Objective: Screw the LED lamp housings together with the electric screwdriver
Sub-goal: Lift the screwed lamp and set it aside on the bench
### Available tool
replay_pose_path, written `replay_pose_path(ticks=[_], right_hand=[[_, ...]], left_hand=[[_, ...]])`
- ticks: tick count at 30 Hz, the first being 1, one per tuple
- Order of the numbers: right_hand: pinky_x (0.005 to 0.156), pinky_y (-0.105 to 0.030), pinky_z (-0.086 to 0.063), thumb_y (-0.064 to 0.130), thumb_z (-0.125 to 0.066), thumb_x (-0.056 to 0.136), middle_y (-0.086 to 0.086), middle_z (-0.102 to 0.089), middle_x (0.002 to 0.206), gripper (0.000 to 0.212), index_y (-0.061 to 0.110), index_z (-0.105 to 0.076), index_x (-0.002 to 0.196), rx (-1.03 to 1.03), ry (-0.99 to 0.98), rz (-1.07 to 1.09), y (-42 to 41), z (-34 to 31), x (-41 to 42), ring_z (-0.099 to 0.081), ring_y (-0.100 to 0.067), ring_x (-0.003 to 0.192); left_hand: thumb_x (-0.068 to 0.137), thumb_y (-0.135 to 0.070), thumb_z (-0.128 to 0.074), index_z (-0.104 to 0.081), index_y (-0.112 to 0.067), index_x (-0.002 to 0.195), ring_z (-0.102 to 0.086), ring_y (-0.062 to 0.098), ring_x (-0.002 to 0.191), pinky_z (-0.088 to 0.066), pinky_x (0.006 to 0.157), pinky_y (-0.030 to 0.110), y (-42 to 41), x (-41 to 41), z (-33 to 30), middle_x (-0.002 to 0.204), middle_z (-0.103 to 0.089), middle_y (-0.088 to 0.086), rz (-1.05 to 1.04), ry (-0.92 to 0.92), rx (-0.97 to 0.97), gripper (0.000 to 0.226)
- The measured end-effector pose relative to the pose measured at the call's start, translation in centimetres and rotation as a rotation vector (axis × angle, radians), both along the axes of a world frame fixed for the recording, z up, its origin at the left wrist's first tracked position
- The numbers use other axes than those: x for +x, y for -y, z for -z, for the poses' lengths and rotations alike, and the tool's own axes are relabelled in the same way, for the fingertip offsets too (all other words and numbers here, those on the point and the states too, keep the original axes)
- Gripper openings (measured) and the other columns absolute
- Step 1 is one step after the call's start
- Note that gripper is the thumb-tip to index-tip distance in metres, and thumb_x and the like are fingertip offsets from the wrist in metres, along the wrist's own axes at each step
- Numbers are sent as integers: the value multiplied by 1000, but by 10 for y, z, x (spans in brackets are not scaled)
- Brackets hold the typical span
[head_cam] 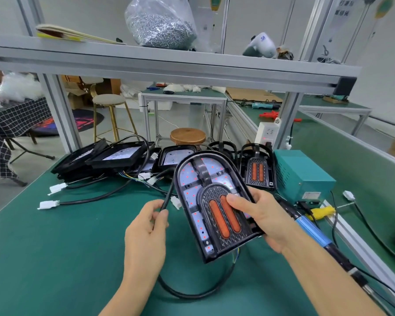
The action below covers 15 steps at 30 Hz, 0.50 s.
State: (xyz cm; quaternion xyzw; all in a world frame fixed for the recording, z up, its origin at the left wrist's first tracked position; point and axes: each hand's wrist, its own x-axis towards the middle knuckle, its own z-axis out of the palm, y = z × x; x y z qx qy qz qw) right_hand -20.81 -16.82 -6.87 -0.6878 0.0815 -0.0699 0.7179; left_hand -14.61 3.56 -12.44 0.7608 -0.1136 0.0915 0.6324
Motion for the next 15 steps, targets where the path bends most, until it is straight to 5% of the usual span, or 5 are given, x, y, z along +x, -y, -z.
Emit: replay_pose_path(ticks=[4,9,12,15], right_hand=[[64,-28,-57,29,-85,68,-2,-72,90,24,25,-76,89,-57,130,-76,-2,-14,4,-68,-16,76],[96,-27,-49,26,-77,78,13,-49,143,33,38,-72,108,-225,257,-215,0,-37,10,-49,-7,129],[80,-17,-52,24,-72,84,12,-69,111,26,36,-71,107,-248,263,-240,2,-46,10,-66,-6,101],[73,-21,-53,25,-69,84,2,-70,97,27,22,-65,111,-212,260,-178,7,-45,11,-67,-10,86]], left_hand=[[93,-4,-55,-69,-35,96,-60,-5,73,-44,73,12,1,4,-22,81,-70,-21,160,78,-84,34],[81,17,-56,-72,-17,81,-64,-5,75,-51,70,14,1,21,-62,76,-73,-16,417,141,-163,38],[76,7,-58,-77,-16,70,-62,1,58,-46,52,12,-1,33,-81,65,-71,-7,520,47,-294,30],[77,-15,-58,-78,-20,76,-38,4,50,-22,46,17,-4,49,-92,62,-63,-6,576,-1,-337,20]])
